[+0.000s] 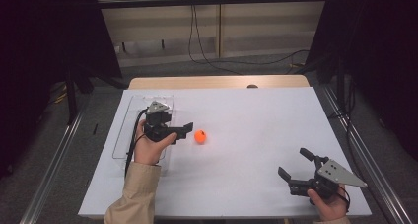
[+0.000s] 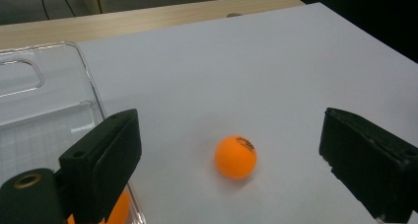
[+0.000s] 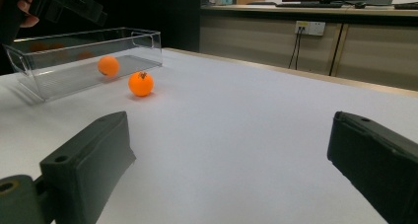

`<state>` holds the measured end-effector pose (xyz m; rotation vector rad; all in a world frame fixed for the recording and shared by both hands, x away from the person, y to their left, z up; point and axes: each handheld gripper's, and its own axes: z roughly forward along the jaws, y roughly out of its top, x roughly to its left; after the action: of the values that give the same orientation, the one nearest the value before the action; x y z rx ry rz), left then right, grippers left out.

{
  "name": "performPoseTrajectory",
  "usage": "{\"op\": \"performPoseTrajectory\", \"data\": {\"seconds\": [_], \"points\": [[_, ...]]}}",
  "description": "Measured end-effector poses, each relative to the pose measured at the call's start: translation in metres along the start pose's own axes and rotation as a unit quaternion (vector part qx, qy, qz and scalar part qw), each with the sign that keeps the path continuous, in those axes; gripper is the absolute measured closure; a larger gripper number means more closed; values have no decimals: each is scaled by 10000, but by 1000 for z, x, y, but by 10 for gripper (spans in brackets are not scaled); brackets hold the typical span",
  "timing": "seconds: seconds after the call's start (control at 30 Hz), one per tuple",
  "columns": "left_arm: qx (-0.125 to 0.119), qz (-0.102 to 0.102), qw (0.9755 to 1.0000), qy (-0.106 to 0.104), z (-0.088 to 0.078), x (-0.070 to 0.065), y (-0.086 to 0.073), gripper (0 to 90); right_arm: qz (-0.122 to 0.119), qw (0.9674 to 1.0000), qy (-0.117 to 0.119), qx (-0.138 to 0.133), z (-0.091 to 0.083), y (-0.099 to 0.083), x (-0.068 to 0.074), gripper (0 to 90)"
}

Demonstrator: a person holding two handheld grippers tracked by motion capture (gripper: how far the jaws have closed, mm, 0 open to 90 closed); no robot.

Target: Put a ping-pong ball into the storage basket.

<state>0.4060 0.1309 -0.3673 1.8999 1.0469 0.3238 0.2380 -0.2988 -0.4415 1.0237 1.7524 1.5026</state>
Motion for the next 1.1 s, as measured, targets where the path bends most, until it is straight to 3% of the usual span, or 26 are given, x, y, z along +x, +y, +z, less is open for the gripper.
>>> {"op": "performPoseTrajectory", "data": {"seconds": [1.1], "points": [[221,246,9993,-146,20,-19,-5,74,4,10000,-2,-1,0,0,0,25]]}}
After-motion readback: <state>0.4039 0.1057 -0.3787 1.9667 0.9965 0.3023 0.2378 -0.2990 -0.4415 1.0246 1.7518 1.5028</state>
